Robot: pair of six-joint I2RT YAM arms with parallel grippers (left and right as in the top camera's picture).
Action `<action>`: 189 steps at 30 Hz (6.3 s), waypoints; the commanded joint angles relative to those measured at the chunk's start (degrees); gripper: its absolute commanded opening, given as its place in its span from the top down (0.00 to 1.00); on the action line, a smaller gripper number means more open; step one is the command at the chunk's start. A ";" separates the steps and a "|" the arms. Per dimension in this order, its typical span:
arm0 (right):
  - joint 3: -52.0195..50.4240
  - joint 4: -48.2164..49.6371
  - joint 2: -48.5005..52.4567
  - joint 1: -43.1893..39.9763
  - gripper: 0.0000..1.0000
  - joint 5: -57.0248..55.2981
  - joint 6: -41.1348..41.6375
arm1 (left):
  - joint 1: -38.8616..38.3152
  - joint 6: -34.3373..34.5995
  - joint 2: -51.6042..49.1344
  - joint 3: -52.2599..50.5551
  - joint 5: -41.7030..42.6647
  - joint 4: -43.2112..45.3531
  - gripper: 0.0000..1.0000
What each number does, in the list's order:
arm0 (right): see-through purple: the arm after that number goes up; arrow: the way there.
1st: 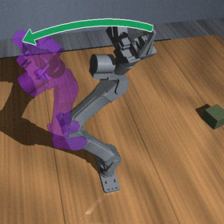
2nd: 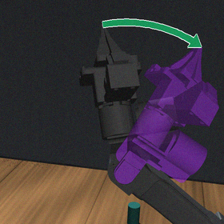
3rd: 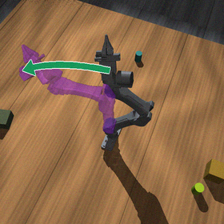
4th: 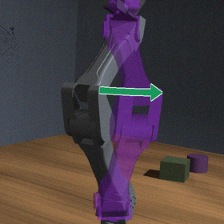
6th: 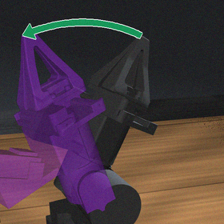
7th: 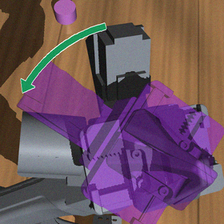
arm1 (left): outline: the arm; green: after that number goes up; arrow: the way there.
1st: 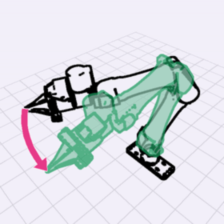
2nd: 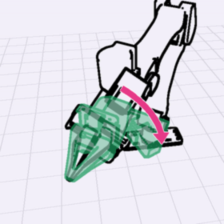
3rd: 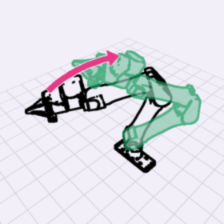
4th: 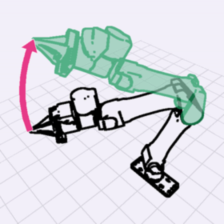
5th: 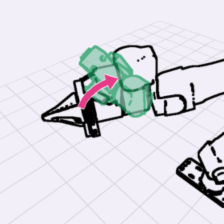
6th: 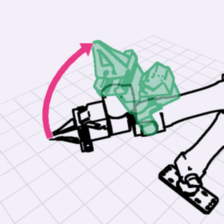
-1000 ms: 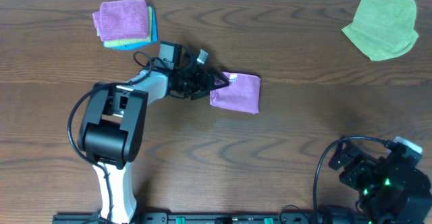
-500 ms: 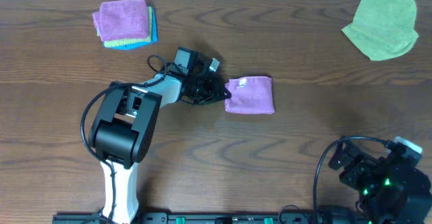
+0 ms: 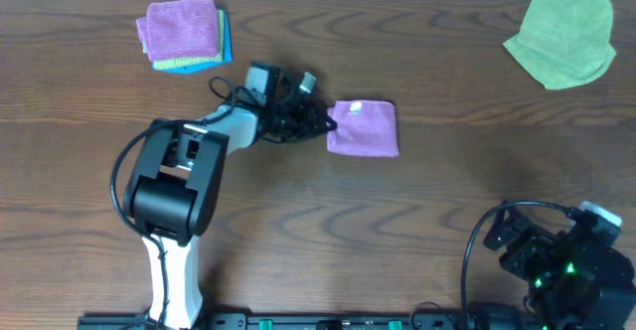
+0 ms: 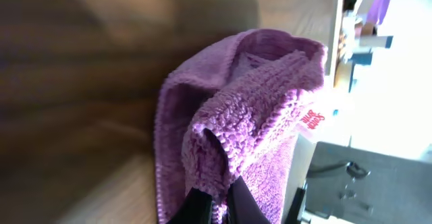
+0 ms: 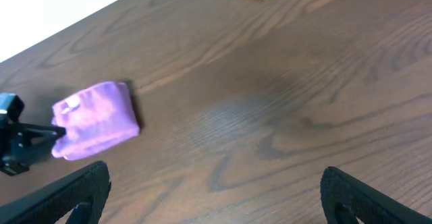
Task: Fold the cloth
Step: 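Carry the purple cloth with the left gripper to the upper-left cloth stack, then lower the purple cloth onto the stack and adjust it with the left gripper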
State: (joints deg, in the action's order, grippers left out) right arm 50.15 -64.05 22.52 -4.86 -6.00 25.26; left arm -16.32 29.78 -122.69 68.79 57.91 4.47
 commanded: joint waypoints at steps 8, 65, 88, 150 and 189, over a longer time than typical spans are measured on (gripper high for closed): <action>-0.33 -0.09 -0.13 -0.46 0.01 -0.15 0.85 | 6.34 -6.91 0.37 10.34 0.79 -8.83 0.94; -0.33 -0.09 -0.13 -0.46 0.01 -0.15 0.85 | 22.82 -41.42 -0.35 54.47 -25.09 -47.23 0.94; -0.33 -0.07 -0.13 -0.46 0.01 -0.15 0.85 | 26.12 -43.98 -7.28 54.49 -28.83 -46.25 0.94; -0.33 -0.09 -0.13 -0.46 0.01 -0.15 0.85 | 30.05 -30.38 -4.00 65.05 -44.44 -51.30 0.05; -0.33 -0.09 -0.13 -0.46 0.01 -0.15 0.85 | 21.90 -25.83 3.93 64.81 -32.72 -61.88 0.05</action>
State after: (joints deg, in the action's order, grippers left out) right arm 50.13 -64.05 22.52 -4.86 -6.00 25.28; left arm 5.87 3.01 -118.61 132.81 28.34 -57.82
